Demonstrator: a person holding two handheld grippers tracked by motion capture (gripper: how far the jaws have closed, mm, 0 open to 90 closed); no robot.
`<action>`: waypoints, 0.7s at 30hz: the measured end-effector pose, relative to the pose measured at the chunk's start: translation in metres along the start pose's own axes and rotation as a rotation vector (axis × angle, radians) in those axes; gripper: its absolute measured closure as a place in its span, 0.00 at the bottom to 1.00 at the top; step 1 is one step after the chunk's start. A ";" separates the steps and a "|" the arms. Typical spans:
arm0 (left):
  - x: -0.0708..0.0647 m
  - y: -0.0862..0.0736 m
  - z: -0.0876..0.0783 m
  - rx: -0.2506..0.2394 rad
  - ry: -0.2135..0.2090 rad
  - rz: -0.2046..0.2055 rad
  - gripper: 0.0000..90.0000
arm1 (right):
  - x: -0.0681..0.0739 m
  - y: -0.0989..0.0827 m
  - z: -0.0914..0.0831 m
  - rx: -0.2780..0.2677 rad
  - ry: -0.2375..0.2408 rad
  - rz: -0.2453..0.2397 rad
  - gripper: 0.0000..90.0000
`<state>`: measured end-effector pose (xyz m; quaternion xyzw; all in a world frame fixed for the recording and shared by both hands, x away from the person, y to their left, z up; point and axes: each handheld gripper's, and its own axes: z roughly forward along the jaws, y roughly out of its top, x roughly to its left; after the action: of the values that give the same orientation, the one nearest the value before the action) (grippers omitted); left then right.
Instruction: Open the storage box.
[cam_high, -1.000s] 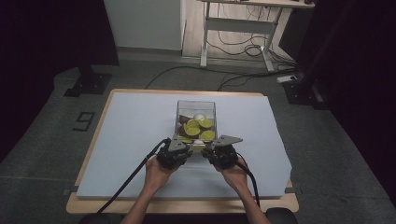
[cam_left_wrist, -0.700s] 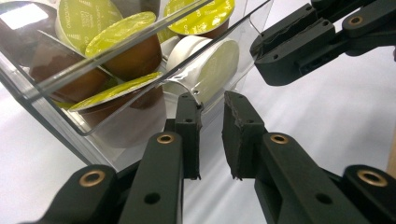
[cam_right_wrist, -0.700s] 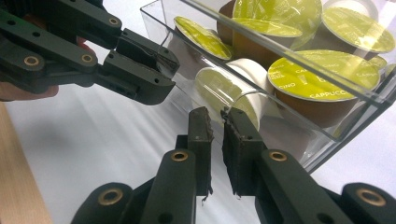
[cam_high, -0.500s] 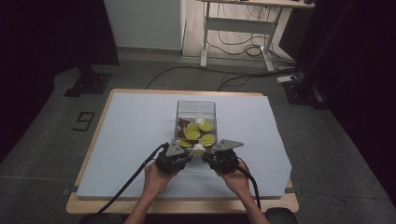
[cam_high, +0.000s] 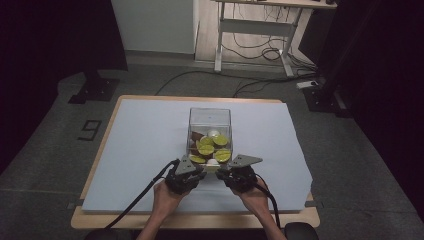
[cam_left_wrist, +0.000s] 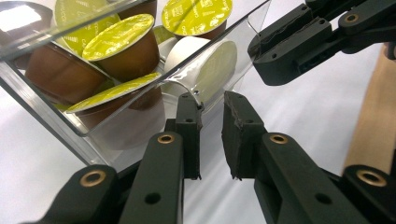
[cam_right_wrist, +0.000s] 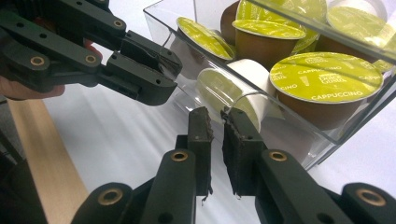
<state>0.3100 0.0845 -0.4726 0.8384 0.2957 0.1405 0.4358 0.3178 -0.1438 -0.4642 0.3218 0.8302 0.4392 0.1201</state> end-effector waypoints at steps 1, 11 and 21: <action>-0.001 0.000 0.000 0.002 0.002 0.004 0.85 | 0.002 -0.001 -0.001 0.002 0.000 -0.003 0.90; -0.015 -0.004 -0.007 0.015 0.001 0.023 0.85 | 0.010 -0.007 -0.008 0.003 0.009 -0.002 0.90; -0.029 -0.010 -0.005 0.024 -0.021 0.033 0.86 | 0.019 -0.017 -0.018 0.009 0.023 0.000 0.88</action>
<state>0.2805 0.0744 -0.4770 0.8497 0.2792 0.1353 0.4264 0.2877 -0.1502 -0.4659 0.3174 0.8333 0.4393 0.1091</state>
